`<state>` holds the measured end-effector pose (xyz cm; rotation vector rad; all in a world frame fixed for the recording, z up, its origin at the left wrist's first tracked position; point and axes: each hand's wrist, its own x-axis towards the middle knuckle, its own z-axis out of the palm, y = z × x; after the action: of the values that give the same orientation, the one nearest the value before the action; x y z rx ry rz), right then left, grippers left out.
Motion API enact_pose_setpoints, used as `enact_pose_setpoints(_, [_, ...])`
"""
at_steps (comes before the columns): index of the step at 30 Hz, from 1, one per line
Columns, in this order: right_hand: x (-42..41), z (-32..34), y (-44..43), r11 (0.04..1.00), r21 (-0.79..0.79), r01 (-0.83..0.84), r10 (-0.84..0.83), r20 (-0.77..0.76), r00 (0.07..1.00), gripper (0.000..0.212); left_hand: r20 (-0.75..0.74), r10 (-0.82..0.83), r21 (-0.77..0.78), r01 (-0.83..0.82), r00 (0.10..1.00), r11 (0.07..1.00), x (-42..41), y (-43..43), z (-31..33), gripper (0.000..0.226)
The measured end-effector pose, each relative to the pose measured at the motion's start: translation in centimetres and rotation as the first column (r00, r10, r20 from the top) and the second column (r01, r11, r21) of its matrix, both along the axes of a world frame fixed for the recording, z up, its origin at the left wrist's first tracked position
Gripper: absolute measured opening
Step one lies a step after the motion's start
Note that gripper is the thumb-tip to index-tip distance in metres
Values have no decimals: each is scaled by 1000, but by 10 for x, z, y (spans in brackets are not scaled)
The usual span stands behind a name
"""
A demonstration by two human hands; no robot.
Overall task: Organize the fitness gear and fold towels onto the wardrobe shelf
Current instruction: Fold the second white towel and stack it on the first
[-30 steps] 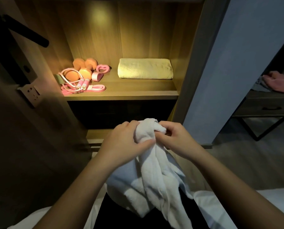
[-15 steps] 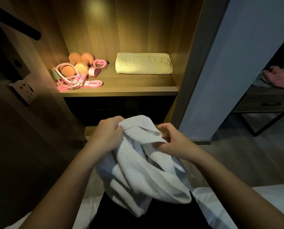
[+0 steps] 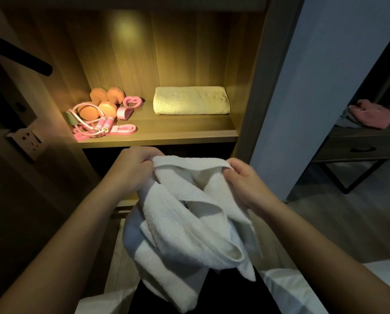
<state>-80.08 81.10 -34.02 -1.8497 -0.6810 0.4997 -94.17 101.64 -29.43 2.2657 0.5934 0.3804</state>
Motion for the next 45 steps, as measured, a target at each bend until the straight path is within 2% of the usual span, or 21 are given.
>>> enact_pose_setpoints(2, [7, 16, 1, 996, 72, 47, -48, 14, 999, 23, -43, 47, 50, -44, 998, 998, 3, 5, 9, 38])
enact_pose_setpoints(4, [9, 35, 7, 997, 78, 15, -25, 135, 990, 22, -77, 70, 85, -63, 995, 994, 8, 3, 15, 32])
enact_pose_setpoints(7, [6, 63, 24, 995, 45, -85, 63, 362, 930, 20, -36, -68, 107, 71, 997, 992, 19, -22, 23, 11])
enact_pose_setpoints(8, [5, 72, 30, 993, 46, -105, 77, 412, 908, 18, -33, -116, 130, 119, 993, 984, 23, -32, 24, 17])
enact_pose_setpoints(10, [8, 89, 36, 990, 63, -125, 81, 469, 880, 16, -28, -135, 271, 137, 990, 953, 30, -42, 23, 16])
enact_pose_setpoints(12, [14, 102, 36, 988, 40, -148, 107, 509, 854, 13, 48, -67, 370, 45, 997, 928, 35, -39, 26, 6])
enact_pose_setpoints(16, [32, 108, 25, 952, -207, -225, 297, 450, 842, 15, 177, -78, 310, 20, 981, 951, 33, -24, 31, 14])
enact_pose_setpoints(18, [41, 101, 18, 907, -352, -229, 370, 410, 834, 8, 228, -80, 290, 10, 970, 957, 32, -17, 33, 15])
enact_pose_setpoints(20, [50, 88, 14, 852, -499, -157, 424, 483, 766, 10, 276, -63, 263, -13, 959, 965, 31, -10, 33, 15])
enact_pose_setpoints(22, [59, 74, 12, 841, -536, -78, 404, 525, 749, 17, 309, -36, 226, -36, 950, 974, 32, -3, 33, 16])
enact_pose_setpoints(25, [66, 66, 12, 917, -398, -32, 250, 509, 824, 16, 337, -17, 199, -54, 941, 979, 35, 4, 36, 18])
enact_pose_setpoints(28, [69, 77, 17, 982, -186, 23, 89, 570, 817, 13, 362, -17, 156, -43, 932, 987, 39, 11, 46, 25])
enact_pose_setpoints(30, [69, 93, 19, 998, -56, 27, 11, 586, 810, 10, 397, 40, 64, -72, 917, 995, 43, 15, 55, 28])
enact_pose_setpoints(33, [70, 120, 19, 1000, 8, -1, -3, 591, 807, 8, 446, 176, -106, -143, 878, 984, 51, 23, 75, 29])
enact_pose_setpoints(35, [67, 138, 19, 1000, 19, -24, 8, 607, 795, 9, 505, 199, -145, -145, 840, 979, 56, 24, 94, 29])
enact_pose_setpoints(37, [63, 157, 22, 997, 60, -42, -5, 626, 780, 12, 556, 132, -85, -102, 820, 991, 60, 20, 116, 27])
enact_pose_setpoints(40, [56, 187, 30, 990, 107, -97, 10, 620, 784, 6, 536, -102, 178, 6, 838, 984, 67, 8, 152, 25])
enact_pose_setpoints(43, [47, 219, 38, 974, 138, -182, 45, 663, 747, 47, 455, -321, 340, 171, 831, 925, 72, -10, 182, 27])
enact_pose_setpoints(45, [40, 237, 39, 962, 130, -241, 94, 668, 738, 60, 396, -405, 381, 253, 824, 889, 71, -17, 194, 29])
